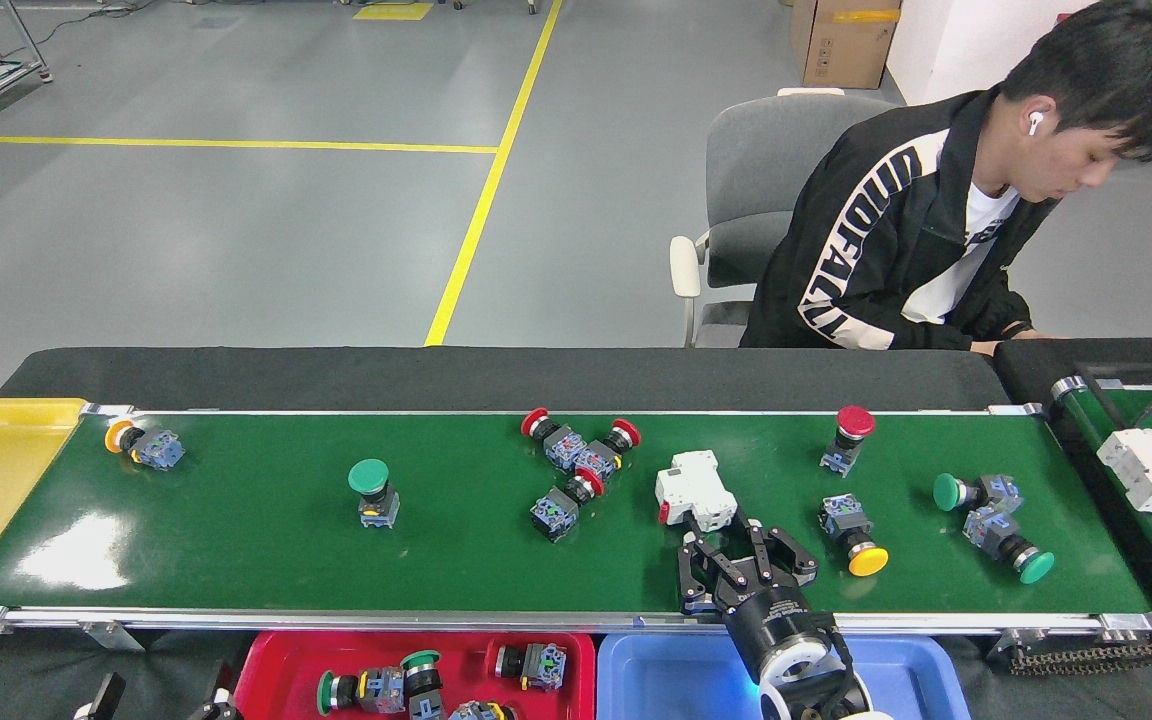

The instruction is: Pick switch part from conveyor to tray

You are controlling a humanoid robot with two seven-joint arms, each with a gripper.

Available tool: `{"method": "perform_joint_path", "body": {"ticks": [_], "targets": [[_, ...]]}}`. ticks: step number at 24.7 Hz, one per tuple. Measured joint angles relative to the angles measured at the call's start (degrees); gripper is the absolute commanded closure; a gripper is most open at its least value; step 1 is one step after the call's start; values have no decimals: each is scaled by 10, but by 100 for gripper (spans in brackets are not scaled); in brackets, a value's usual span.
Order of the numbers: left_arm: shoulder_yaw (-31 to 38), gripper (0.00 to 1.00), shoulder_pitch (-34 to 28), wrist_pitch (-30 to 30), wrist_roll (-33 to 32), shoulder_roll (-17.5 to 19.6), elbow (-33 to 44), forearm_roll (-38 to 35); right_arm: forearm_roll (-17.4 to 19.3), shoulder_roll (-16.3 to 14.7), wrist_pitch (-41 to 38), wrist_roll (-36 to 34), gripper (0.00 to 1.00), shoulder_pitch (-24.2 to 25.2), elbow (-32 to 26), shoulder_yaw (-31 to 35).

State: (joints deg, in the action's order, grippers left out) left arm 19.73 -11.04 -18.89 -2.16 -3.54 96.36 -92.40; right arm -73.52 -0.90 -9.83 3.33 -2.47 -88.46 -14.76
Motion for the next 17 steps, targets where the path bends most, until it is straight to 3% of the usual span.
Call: {"method": "perform_joint_path", "body": {"ticks": [4,7,9,12,15,16,17], "targets": [[-29,0,86,11,-1,3,-75,-18,79,-78,-114,1,90,84,-94,8],[-31,0,134,14,-1,13,-141,-19,130,-126,-214,7,87,147,-119,54],[-36,0,168,17,-2,23,-185,-20,141,-137,-283,9,86,188,-120,105],[-38,0,214,25,-1,39,-246,-20,143,-135,-328,9,86,250,-120,195],[-42,19,243,28,2,54,-284,-20,143,-111,-342,10,86,273,-117,243],[-48,42,245,30,2,62,-291,-20,142,-102,-342,12,86,275,-116,245],[-58,55,245,30,2,73,-296,-20,140,-92,-342,13,86,275,-116,246]]}}
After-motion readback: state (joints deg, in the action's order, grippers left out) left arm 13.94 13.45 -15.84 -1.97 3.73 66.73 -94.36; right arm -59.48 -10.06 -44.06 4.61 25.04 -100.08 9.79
